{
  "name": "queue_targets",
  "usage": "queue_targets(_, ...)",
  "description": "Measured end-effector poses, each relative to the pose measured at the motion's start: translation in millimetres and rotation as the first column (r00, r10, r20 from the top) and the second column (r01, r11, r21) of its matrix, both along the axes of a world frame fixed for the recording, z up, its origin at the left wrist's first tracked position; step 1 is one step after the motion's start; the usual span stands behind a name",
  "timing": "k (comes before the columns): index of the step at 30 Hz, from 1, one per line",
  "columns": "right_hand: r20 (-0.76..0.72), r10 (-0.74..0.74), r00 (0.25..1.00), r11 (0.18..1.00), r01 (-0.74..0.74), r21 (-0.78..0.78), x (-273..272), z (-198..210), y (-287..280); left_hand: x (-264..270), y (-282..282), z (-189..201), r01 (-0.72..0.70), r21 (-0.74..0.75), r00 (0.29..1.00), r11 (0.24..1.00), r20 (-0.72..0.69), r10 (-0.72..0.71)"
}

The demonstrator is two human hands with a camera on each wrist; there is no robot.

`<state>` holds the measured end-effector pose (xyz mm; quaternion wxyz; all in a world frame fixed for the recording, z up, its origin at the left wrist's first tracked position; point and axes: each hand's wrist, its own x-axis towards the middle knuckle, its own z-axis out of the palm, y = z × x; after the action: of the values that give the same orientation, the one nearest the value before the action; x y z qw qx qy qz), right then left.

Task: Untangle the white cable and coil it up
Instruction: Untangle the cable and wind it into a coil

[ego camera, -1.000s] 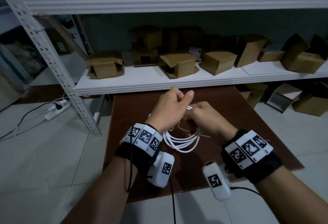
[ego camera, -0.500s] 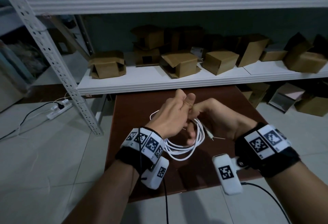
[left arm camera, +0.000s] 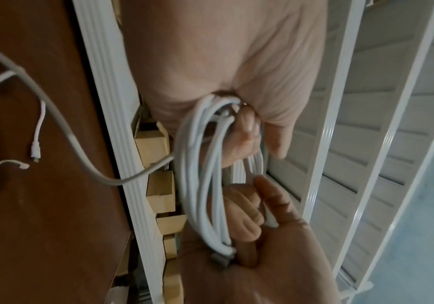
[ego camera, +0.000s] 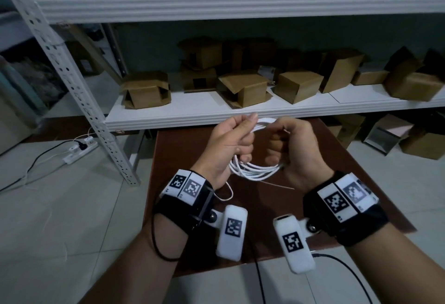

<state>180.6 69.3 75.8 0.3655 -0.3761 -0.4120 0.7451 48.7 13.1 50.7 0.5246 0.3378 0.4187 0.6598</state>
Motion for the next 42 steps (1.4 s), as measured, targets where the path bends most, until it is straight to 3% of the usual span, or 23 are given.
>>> queue_targets(4,-0.101,-0.093,0.991,0.996,0.091,-0.022,0,1,1,4,1,-1,-0.015,0.017,0.961,1.0,0.275,0.01)
queue_targets(7,-0.139,0.022,0.99,1.0,-0.021,0.006,0,2,1,2,0,6,-0.028,-0.023,0.95,0.999,0.31,0.034)
queue_targets(10,-0.171,0.256,0.952,0.966,-0.246,0.076,1,4,-3,-5,-1,14,-0.167,-0.024,0.986,0.986,-0.005,0.167)
queue_targets(12,-0.096,0.346,0.933,0.933,-0.331,0.143,2,3,-4,-10,-1,15,-0.237,0.023,0.93,0.971,-0.284,0.233)
queue_targets(15,0.158,0.374,0.914,0.877,-0.404,0.26,7,0,0,-11,-1,11,-0.182,0.123,0.769,0.976,-0.6,0.219)
queue_targets(17,0.381,0.355,0.853,0.804,-0.487,0.34,10,2,1,-6,-3,8,-0.138,0.165,0.592,0.977,-0.777,0.215)
queue_targets(19,0.568,0.282,0.774,0.747,-0.548,0.377,12,1,2,1,-5,5,-0.093,0.164,0.435,0.982,-0.881,0.188)
queue_targets(20,0.609,0.258,0.75,0.743,-0.557,0.371,12,1,2,3,-5,2,-0.082,0.155,0.404,0.985,-0.898,0.175)
queue_targets(22,0.615,0.217,0.758,0.758,-0.528,0.383,10,-1,0,4,-4,-2,-0.103,0.154,0.435,0.983,-0.882,0.183)
queue_targets(24,0.549,0.169,0.818,0.799,-0.44,0.41,7,-2,-4,3,0,-3,-0.173,0.174,0.519,0.969,-0.821,0.24)
queue_targets(26,0.434,0.12,0.893,0.852,-0.318,0.417,4,-1,-8,2,2,-1,-0.208,0.141,0.703,0.968,-0.667,0.249)
queue_targets(28,0.284,0.054,0.957,0.918,-0.16,0.363,2,1,-8,2,0,4,-0.157,0.072,0.9,0.985,-0.401,0.173)
queue_targets(30,0.079,-0.008,0.997,0.98,-0.008,0.199,2,1,-4,2,-2,5,-0.098,0.065,0.979,0.993,-0.173,0.108)
queue_targets(32,-0.054,-0.068,0.996,0.994,0.073,0.083,1,2,-1,5,-1,5,-0.071,0.085,0.996,0.994,-0.051,0.076)
queue_targets(34,-0.068,-0.07,0.995,0.992,0.077,0.098,0,1,-3,8,2,5,-0.094,0.078,0.995,0.992,-0.017,0.096)
queue_targets(37,-0.03,-0.025,0.999,0.989,0.029,0.144,-2,-3,-6,8,2,6,-0.159,0.058,0.984,0.986,-0.076,0.163)
queue_targets(42,0.048,0.206,0.977,0.939,-0.211,0.271,7,-5,0,0,1,13,-0.153,0.142,0.944,0.978,-0.271,0.188)
